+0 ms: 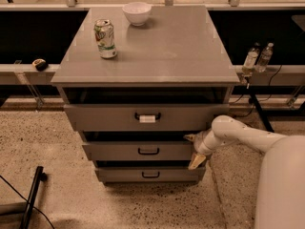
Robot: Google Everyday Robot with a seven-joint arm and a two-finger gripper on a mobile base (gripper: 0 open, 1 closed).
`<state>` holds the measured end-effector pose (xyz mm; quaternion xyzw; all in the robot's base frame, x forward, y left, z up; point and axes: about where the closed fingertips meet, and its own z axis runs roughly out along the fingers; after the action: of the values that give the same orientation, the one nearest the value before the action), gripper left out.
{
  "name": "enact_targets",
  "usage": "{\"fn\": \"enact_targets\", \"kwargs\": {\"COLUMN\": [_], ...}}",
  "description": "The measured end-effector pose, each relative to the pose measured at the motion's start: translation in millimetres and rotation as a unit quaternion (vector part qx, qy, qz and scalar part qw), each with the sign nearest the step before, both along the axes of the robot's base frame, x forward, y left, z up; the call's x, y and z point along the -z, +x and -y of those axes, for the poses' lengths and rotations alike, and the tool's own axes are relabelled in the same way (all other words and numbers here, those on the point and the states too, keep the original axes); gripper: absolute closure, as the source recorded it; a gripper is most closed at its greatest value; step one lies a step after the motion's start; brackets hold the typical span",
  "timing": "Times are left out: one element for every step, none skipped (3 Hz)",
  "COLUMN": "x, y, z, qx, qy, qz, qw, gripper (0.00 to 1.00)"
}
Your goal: Open middle drawer
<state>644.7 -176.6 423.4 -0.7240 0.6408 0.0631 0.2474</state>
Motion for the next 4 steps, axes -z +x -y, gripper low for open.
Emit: {"fn": "enact_targets", "kwargs": {"x": [0.2,0.1,-4.5,-11.3], "y": [0.8,0.5,-4.6,-20.8], "z": [0.1,0.2,0.8,-4.2], "qx": [0.000,0.000,-0.002,-0.018], "qy": [-0.001,-0.001,0.003,0.003], "qz": [0.000,0.000,0.004,0.005], "qw": [1.0000,1.0000,1.0000,0.9998], "gripper": [0.35,0.38,0.40,0.39]}}
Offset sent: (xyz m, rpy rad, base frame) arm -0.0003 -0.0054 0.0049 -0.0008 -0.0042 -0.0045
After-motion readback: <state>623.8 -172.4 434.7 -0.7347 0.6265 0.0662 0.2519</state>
